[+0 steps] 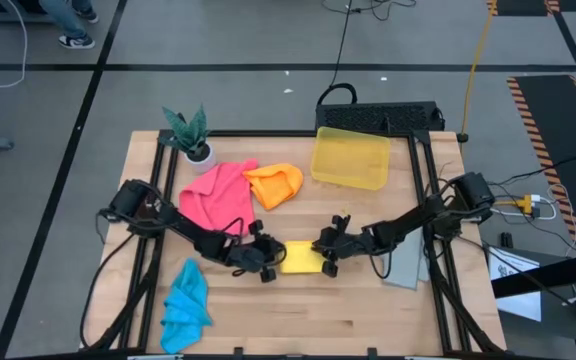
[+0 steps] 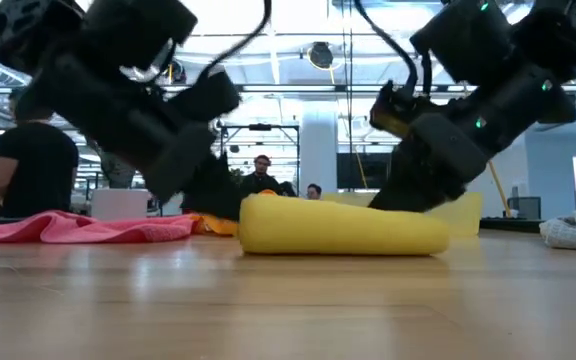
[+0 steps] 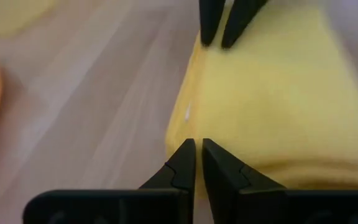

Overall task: Fold microfiber towels
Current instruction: Put the yellow kitchen towel into the yellow bin

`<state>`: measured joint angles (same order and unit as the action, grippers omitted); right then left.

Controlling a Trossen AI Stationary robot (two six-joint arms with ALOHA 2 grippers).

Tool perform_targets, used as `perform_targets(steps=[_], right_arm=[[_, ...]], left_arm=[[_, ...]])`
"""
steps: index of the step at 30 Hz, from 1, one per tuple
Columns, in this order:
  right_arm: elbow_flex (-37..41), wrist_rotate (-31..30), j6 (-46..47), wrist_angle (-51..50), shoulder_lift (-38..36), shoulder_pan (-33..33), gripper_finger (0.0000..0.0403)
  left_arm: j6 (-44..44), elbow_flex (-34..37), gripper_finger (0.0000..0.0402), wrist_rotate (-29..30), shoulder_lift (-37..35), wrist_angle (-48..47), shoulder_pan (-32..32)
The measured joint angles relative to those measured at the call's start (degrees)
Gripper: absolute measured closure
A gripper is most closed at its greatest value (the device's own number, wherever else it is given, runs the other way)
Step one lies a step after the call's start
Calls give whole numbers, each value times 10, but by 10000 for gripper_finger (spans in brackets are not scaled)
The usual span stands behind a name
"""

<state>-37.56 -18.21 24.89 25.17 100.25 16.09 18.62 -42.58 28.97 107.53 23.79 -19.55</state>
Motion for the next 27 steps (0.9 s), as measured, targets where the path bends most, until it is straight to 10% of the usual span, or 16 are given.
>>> perform_targets(steps=[11,19,27], right_arm=[[0,4,-93,-15,-77,23,337],[-2,64,-180,56,-57,76,248],[-94,-55,-310,-14,42,114,175]], left_arm=[[9,0,369,-2,12,4,3],[10,0,369,-3,12,4,1],[11,0,369,-5,12,4,2]])
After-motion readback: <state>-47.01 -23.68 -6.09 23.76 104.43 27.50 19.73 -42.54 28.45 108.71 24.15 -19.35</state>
